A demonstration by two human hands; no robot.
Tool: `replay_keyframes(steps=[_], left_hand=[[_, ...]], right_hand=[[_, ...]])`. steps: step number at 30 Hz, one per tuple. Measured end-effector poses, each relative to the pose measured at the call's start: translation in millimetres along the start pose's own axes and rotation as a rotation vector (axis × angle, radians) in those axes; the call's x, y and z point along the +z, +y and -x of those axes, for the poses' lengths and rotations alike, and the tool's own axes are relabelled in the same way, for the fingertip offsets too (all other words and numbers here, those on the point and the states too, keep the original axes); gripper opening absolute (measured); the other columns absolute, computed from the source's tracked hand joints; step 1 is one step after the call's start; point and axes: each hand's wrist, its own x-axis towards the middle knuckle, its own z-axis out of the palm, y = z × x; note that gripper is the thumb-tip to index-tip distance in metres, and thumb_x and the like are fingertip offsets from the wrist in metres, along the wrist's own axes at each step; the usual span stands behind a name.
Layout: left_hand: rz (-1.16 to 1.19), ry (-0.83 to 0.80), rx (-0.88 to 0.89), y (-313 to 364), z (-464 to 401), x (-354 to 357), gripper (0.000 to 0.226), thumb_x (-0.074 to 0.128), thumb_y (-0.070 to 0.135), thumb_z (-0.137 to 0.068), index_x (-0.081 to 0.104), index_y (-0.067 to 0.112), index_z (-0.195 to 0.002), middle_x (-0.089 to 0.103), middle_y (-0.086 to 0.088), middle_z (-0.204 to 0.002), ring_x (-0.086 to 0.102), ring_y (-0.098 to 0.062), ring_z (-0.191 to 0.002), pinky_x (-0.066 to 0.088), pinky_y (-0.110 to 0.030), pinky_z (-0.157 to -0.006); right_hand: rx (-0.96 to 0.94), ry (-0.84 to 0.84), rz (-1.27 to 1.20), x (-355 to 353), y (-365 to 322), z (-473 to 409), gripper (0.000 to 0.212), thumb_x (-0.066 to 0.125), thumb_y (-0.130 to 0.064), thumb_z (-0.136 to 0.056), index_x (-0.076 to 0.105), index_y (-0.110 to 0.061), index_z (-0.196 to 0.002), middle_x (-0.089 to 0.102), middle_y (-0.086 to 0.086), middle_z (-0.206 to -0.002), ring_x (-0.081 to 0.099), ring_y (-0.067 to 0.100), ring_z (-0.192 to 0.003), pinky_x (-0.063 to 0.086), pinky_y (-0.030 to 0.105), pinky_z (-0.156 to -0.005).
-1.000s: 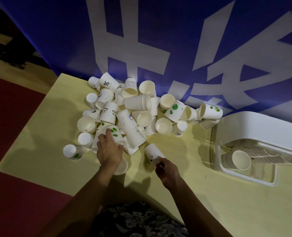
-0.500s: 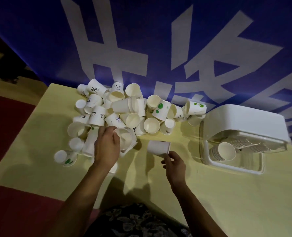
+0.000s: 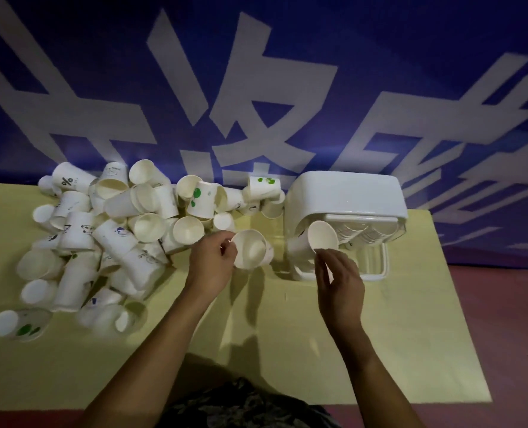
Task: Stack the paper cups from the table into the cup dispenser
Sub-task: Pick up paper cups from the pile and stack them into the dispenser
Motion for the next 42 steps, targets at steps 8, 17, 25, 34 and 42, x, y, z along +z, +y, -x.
replay_keyframes(steps=[8, 17, 25, 34, 42], left_hand=[[0.161, 0.019, -0.109, 44, 10, 44, 0.013, 0.059, 0.008, -0.088, 0.069, 0.012, -0.082, 0.066, -0.001, -0.07, 0.068, -0.02, -0.053, 0.057, -0.036, -0.058], [0.214, 0.076, -0.193, 74, 10, 80, 0.008, 0.063, 0.007, -0.086, 0.068, 0.012, -0.084, 0.064, 0.003, -0.071, 0.066, -0.022, -0.05, 0.059, -0.042, -0.063], [0.208, 0.031, -0.256, 78, 1, 131, 0.007, 0.063, 0.006, -0.086, 0.067, 0.01, -0.082, 0.065, -0.003, -0.075, 0.065, -0.021, -0.046, 0.058, -0.038, -0.059], [0.242, 0.007, -0.384, 56, -11, 171, 0.011, 0.062, 0.0, -0.086, 0.065, 0.006, -0.078, 0.064, -0.008, -0.058, 0.061, -0.018, -0.042, 0.059, -0.035, -0.054], [-0.037, -0.045, -0.189, 20, -3, 130, 0.003, 0.067, 0.015, -0.084, 0.067, 0.017, -0.081, 0.065, 0.008, -0.075, 0.063, -0.012, -0.065, 0.047, -0.02, -0.061]], right_hand=[[-0.105, -0.293, 0.195, 4, 64, -22, 0.007, 0.062, -0.013, -0.092, 0.069, -0.015, -0.088, 0.066, -0.002, -0.09, 0.054, 0.023, -0.084, 0.047, 0.031, -0.054], [-0.156, -0.433, 0.188, 23, 102, -32, 0.013, 0.067, -0.014, -0.086, 0.072, -0.017, -0.097, 0.071, -0.001, -0.099, 0.059, 0.029, -0.078, 0.05, 0.034, -0.063], [-0.051, -0.338, 0.005, -7, 124, -31, 0.024, 0.062, -0.015, -0.091, 0.066, -0.015, -0.114, 0.065, 0.0, -0.114, 0.059, 0.024, -0.096, 0.052, 0.036, -0.078], [0.019, -0.363, -0.049, -14, 136, -26, 0.019, 0.058, -0.018, -0.093, 0.067, -0.019, -0.109, 0.063, -0.006, -0.112, 0.062, 0.016, -0.089, 0.053, 0.034, -0.069], [-0.042, -0.442, -0.046, -2, 99, -14, 0.011, 0.059, -0.024, -0.092, 0.067, -0.024, -0.1, 0.066, -0.011, -0.098, 0.062, 0.011, -0.08, 0.051, 0.029, -0.062]])
